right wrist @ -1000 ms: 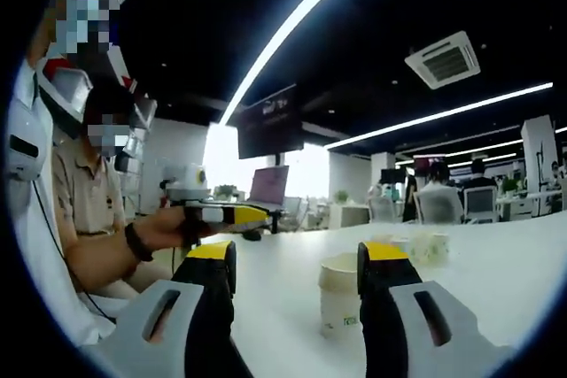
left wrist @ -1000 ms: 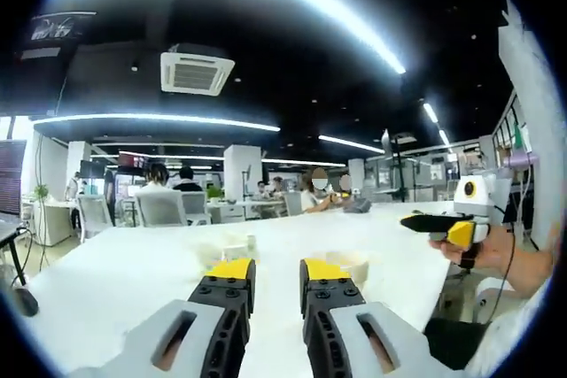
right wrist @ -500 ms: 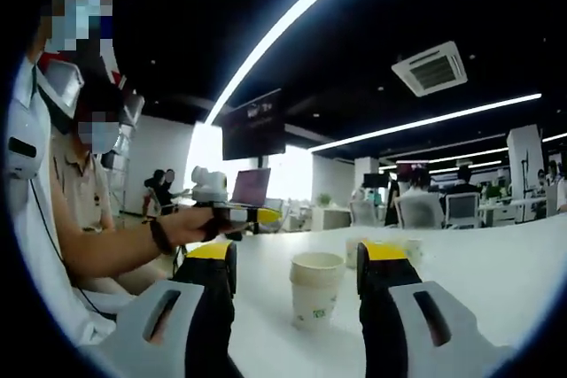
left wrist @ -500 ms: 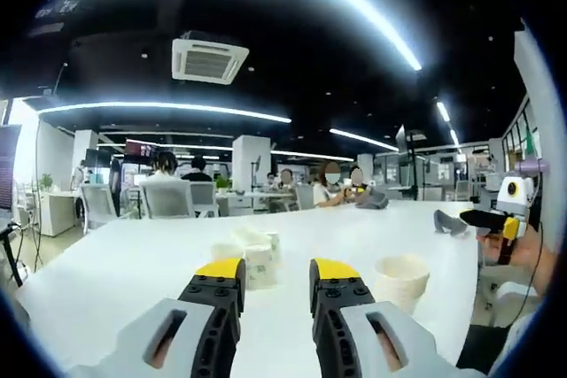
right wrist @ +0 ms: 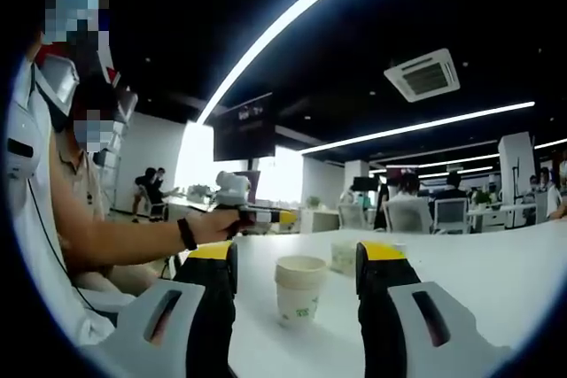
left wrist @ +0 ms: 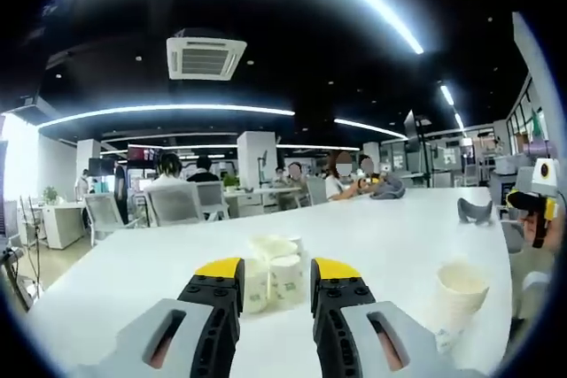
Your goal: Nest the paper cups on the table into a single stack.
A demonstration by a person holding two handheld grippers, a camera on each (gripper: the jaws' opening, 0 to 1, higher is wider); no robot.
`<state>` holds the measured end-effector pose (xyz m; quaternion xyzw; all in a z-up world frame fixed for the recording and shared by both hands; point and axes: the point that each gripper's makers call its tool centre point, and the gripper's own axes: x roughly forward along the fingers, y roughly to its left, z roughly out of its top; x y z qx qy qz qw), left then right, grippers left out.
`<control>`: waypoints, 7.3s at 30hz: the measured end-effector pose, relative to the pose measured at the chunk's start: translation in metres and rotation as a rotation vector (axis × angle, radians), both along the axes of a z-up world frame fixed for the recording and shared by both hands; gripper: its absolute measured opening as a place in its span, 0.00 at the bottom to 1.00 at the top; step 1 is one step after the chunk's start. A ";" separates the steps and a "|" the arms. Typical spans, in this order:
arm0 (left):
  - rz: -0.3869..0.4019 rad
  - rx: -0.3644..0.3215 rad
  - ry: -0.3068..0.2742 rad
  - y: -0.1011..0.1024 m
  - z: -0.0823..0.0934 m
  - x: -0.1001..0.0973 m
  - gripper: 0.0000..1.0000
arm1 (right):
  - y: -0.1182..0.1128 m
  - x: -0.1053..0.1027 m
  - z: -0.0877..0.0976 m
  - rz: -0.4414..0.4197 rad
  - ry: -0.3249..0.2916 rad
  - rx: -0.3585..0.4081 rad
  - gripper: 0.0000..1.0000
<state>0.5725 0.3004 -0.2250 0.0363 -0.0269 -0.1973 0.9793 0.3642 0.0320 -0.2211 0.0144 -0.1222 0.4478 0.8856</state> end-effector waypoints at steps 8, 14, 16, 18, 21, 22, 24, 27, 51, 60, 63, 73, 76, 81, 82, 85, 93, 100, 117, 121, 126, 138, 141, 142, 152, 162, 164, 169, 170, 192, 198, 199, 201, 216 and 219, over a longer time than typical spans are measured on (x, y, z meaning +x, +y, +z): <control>-0.011 0.028 0.136 -0.019 -0.051 0.053 0.35 | -0.010 0.001 0.010 -0.017 -0.015 0.025 0.55; 0.044 0.068 0.170 -0.015 -0.073 0.096 0.57 | -0.014 0.000 0.011 -0.022 -0.017 0.023 0.55; 0.057 0.080 0.167 -0.018 -0.076 0.103 0.56 | -0.013 0.001 0.011 -0.021 -0.017 0.024 0.55; 0.084 0.120 0.165 -0.016 -0.080 0.112 0.55 | -0.010 0.003 0.009 -0.016 -0.010 0.023 0.55; 0.115 0.147 0.163 -0.010 -0.085 0.126 0.54 | -0.009 0.004 0.006 -0.014 -0.004 0.017 0.55; 0.127 0.149 0.164 -0.006 -0.086 0.132 0.53 | -0.009 0.004 0.007 -0.015 -0.005 0.016 0.55; 0.141 0.147 0.164 -0.002 -0.088 0.138 0.53 | -0.010 0.005 0.009 -0.018 -0.010 0.017 0.55; 0.123 0.095 0.191 -0.005 -0.095 0.147 0.53 | -0.014 0.007 0.009 -0.027 -0.010 0.015 0.55; 0.144 -0.008 0.223 -0.020 -0.109 0.150 0.46 | -0.031 0.014 0.011 -0.062 -0.011 0.025 0.54; 0.127 -0.057 0.186 -0.014 -0.086 0.124 0.45 | -0.029 0.015 0.010 -0.057 -0.007 0.029 0.54; 0.110 -0.083 0.184 -0.012 -0.079 0.113 0.45 | -0.026 0.014 0.008 -0.050 -0.004 0.032 0.53; 0.003 -0.183 0.130 0.004 -0.048 0.067 0.45 | -0.009 0.015 -0.013 -0.015 0.038 0.022 0.52; -0.066 -0.150 0.155 0.007 -0.048 0.053 0.45 | -0.004 0.013 -0.018 -0.009 0.044 0.017 0.52; -0.071 -0.109 0.119 0.007 -0.033 0.012 0.45 | 0.001 0.013 -0.025 -0.002 0.053 0.004 0.52; -0.078 -0.112 0.106 0.007 -0.028 0.005 0.45 | 0.001 0.014 -0.026 -0.001 0.055 0.005 0.52; -0.098 -0.130 0.078 0.005 -0.012 -0.016 0.44 | 0.003 0.013 -0.028 0.001 0.058 0.002 0.52; -0.154 -0.153 0.002 -0.020 0.022 -0.056 0.44 | 0.004 0.008 -0.023 0.003 0.045 -0.008 0.52; -0.268 -0.126 -0.011 -0.071 0.032 -0.093 0.44 | -0.002 0.004 -0.013 -0.007 0.024 -0.010 0.51; -0.437 -0.131 0.024 -0.146 0.019 -0.120 0.44 | -0.009 0.004 -0.014 -0.016 0.021 -0.010 0.51; -0.432 -0.083 0.037 -0.154 0.008 -0.116 0.44 | -0.009 0.003 -0.012 -0.018 0.016 -0.010 0.51; -0.425 -0.021 0.039 -0.162 -0.005 -0.112 0.45 | -0.009 0.000 -0.008 -0.017 0.004 -0.009 0.50; -0.420 0.016 0.065 -0.167 -0.018 -0.108 0.45 | -0.009 0.004 -0.014 -0.022 0.018 -0.015 0.50; -0.410 0.032 0.110 -0.166 -0.031 -0.104 0.47 | -0.009 0.004 -0.014 -0.025 0.018 -0.013 0.50; -0.415 0.022 0.117 -0.165 -0.033 -0.103 0.48 | -0.009 0.004 -0.013 -0.026 0.017 -0.012 0.50; -0.408 0.013 0.123 -0.163 -0.038 -0.103 0.58 | -0.007 0.003 -0.014 -0.025 0.015 -0.021 0.50; -0.412 -0.050 0.156 -0.164 -0.056 -0.103 0.52 | -0.008 0.008 -0.017 -0.034 0.022 -0.025 0.50; -0.413 -0.056 0.162 -0.164 -0.058 -0.103 0.52 | -0.008 0.008 -0.017 -0.035 0.023 -0.027 0.50; -0.401 0.025 0.170 -0.164 -0.070 -0.105 0.53 | -0.006 0.007 -0.016 -0.032 0.018 -0.027 0.50; -0.398 0.034 0.166 -0.165 -0.072 -0.107 0.54 | -0.006 0.007 -0.016 -0.031 0.019 -0.027 0.50; -0.265 -0.132 -0.003 -0.114 -0.026 -0.200 0.56 | 0.013 0.092 -0.003 0.012 0.085 0.023 0.45; -0.268 -0.113 -0.016 -0.115 -0.019 -0.203 0.56 | 0.041 0.171 -0.006 0.020 0.201 0.051 0.45; -0.268 -0.106 -0.012 -0.115 -0.021 -0.204 0.56 | 0.045 0.191 -0.012 -0.001 0.212 0.019 0.45; -0.262 -0.093 -0.005 -0.112 -0.023 -0.206 0.55 | 0.057 0.217 -0.020 0.001 0.238 -0.003 0.45; -0.233 -0.054 -0.020 -0.091 -0.019 -0.208 0.54 | 0.117 0.317 -0.073 -0.019 0.317 -0.195 0.49; -0.227 -0.058 -0.030 -0.085 -0.015 -0.209 0.54 | 0.128 0.316 -0.077 -0.019 0.306 -0.244 0.49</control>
